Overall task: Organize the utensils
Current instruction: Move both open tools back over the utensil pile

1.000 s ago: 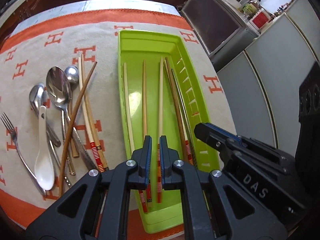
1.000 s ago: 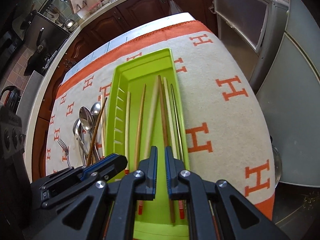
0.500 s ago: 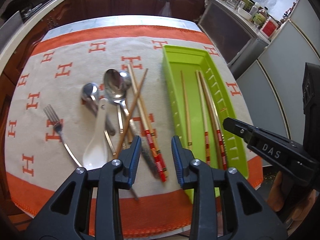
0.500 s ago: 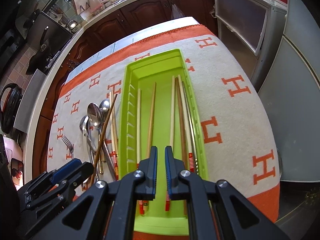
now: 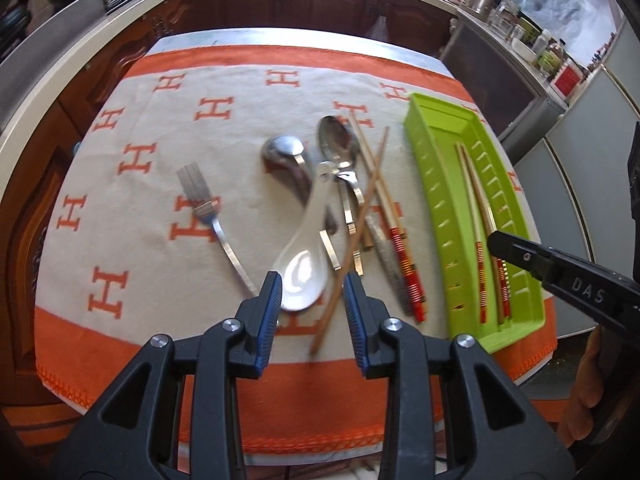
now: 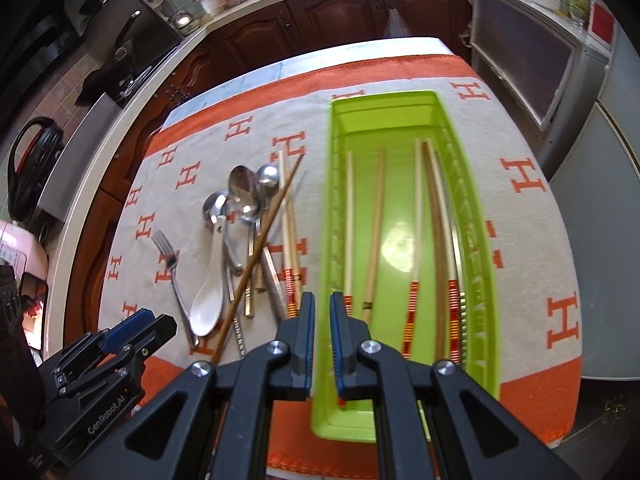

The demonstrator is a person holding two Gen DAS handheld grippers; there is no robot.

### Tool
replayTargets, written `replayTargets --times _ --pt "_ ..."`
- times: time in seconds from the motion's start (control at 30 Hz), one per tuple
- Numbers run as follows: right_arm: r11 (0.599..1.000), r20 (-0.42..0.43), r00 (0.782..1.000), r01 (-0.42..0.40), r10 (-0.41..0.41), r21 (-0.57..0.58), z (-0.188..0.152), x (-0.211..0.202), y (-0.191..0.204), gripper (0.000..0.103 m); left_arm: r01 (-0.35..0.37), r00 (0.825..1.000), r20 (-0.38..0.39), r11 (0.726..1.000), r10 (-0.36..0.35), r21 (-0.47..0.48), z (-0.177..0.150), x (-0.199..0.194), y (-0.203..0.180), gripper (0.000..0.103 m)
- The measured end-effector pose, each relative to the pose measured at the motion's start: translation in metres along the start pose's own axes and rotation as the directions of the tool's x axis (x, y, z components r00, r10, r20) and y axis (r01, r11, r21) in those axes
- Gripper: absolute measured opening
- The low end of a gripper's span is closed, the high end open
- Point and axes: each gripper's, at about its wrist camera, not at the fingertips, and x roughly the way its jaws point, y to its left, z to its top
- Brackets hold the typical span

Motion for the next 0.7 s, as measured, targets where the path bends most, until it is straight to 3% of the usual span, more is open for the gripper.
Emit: replayTargets --times 0.33,0.5,0.7 --pt "0.991 -0.083 0.989 -0.127 0.125 -0.028 -0.005 0.027 0.044 0.008 -0.039 0.999 -0.015 0.991 0.038 -0.129 -0.018 0.0 0.077 0.029" --pt "0.982 -0.117 0.976 -0.188 0.186 -0.007 -0.003 0.045 0.057 0.015 -0.033 0.999 -0.028 0.985 0.029 -0.167 -0.023 0.005 0.098 0.029" --pt "0.975 -0.137 0.965 -0.222 0.224 0.029 0.0 0.065 0.061 0.016 -0.021 0.999 -0.046 0.982 0.013 -0.186 -0.026 0.016 0.109 0.029"
